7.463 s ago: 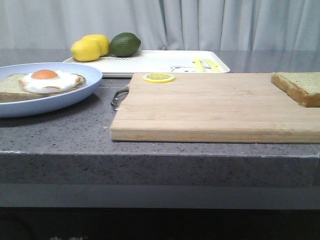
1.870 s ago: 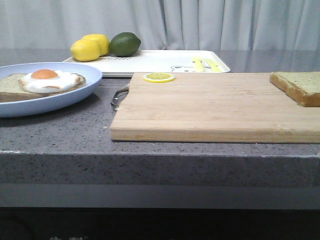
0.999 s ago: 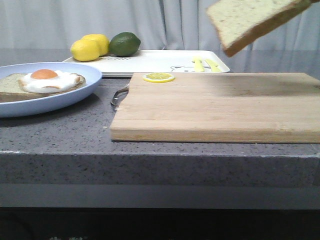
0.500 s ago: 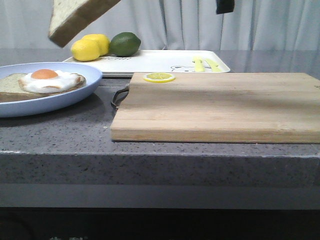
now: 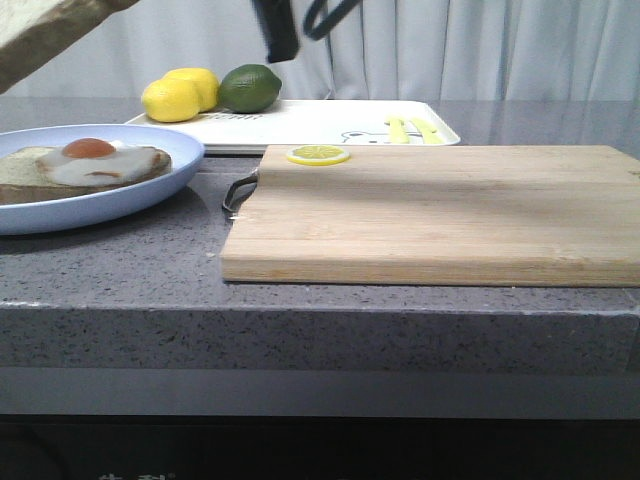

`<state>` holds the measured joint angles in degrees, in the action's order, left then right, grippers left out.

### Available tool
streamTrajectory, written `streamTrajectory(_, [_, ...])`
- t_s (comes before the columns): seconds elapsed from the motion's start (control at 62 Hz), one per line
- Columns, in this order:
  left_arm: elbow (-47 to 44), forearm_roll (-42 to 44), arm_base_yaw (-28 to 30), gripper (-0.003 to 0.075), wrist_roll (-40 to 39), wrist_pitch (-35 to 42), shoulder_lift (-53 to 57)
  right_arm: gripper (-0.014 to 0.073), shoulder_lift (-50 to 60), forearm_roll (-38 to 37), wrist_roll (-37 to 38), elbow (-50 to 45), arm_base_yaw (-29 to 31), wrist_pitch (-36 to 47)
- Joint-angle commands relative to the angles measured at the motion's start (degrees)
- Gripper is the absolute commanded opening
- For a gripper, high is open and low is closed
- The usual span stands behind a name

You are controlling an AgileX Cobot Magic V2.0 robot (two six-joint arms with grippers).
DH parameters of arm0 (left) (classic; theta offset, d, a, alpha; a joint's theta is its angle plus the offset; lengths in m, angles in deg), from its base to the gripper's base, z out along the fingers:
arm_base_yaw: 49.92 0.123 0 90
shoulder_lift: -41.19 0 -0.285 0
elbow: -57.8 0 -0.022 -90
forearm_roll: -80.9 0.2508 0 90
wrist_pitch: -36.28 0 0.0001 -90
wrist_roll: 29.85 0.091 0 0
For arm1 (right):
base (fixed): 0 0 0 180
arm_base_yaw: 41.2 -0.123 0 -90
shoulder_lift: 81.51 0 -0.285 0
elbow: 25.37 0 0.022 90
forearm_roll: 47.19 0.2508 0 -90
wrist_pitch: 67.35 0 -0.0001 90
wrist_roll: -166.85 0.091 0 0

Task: Place bread and move sandwich to tray
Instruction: 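Lift the bread and carry it over the egg on the blue plate, then lay the bread on top of the egg and open the right gripper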

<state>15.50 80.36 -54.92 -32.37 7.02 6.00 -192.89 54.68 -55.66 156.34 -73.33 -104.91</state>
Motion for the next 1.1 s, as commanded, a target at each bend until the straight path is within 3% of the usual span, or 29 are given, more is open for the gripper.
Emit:
streamTrajectory(0.0, [1.7, -0.1, 0.1, 0.0417, -0.1, 4.3, -0.6, -0.0029, 0.3, 8.7, 1.7, 4.9, -1.0, -1.2])
streamTrajectory(0.5, [1.7, -0.1, 0.1, 0.0417, -0.1, 4.3, -0.6, -0.0029, -6.7, 8.7, 7.6, 11.3, -3.0, 7.9])
streamTrajectory(1.08, [1.7, -0.1, 0.1, 0.0417, -0.1, 4.6, -0.6, -0.0029, -10.8, 8.6, 11.2, 11.4, -3.0, 4.3])
